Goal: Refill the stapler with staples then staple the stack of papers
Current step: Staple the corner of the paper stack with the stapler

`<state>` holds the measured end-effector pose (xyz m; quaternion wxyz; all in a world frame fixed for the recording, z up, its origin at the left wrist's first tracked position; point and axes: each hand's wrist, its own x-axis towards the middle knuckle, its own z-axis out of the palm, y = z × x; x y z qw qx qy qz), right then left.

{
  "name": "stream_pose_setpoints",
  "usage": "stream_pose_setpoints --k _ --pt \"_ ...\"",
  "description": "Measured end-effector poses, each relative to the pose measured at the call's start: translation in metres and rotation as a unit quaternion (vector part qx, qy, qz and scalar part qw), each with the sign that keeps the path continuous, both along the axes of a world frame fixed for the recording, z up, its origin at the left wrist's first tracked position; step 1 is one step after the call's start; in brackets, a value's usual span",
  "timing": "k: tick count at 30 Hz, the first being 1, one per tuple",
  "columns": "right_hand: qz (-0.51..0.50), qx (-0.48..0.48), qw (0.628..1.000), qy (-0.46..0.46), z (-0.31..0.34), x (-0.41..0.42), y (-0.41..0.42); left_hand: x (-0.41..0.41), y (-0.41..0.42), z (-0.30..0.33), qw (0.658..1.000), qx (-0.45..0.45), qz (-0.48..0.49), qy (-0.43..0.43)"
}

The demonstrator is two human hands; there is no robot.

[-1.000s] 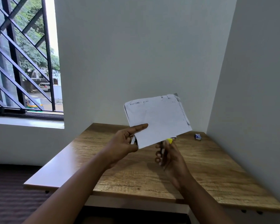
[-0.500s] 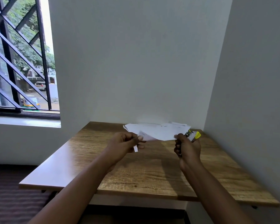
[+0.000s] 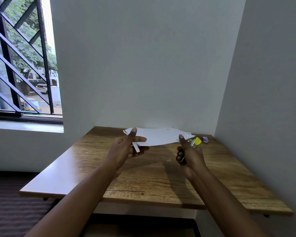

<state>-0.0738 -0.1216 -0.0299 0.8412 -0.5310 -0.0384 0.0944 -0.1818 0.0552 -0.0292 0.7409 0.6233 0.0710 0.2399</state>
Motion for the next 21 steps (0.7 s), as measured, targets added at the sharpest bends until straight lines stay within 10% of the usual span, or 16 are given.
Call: stream_pose_setpoints --k 11,21 --pt "0.267 -0.077 0.959 -0.049 -0.015 -0.05 0.023 -0.007 -0.001 0.001 0.994 0.111 0.021 -0.006" --pt "0.223 -0.1 0.964 -0.109 -0.02 -0.054 0.026 -0.011 -0.001 0.001 0.977 0.21 0.041 0.016"
